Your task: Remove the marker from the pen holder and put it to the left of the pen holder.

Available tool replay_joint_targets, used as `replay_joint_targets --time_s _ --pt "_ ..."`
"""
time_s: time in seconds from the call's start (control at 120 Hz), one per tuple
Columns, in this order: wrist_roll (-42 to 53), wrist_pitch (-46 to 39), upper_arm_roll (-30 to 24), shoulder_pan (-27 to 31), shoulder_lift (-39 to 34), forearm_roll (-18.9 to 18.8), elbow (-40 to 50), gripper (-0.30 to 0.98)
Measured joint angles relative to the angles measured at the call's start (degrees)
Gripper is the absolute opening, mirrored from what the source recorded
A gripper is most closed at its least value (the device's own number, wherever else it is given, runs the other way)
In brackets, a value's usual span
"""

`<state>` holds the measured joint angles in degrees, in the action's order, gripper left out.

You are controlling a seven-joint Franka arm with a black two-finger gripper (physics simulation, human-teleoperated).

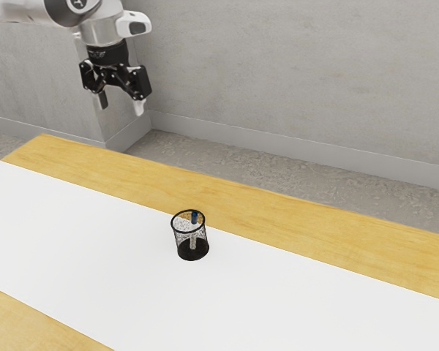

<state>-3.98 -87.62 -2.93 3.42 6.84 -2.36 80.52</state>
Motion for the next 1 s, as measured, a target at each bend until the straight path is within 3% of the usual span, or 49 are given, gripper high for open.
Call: replay_joint_targets --time_s 0.183,0.367,0.625,1.0 --pt "-1.72 0.22 -0.97 -0.14 1.03 -0.29 -0.26 0.69" --pt "-2.96 -2.45 -1.15 0.02 11.11 -0.44 -0.16 0.69" --pt "-3.65 -9.83 -3.35 -0.23 18.78 -0.97 2.07 0.69" --pt "-3.68 -29.13 -12.41 -0.46 8.49 -9.04 22.70 0.69"
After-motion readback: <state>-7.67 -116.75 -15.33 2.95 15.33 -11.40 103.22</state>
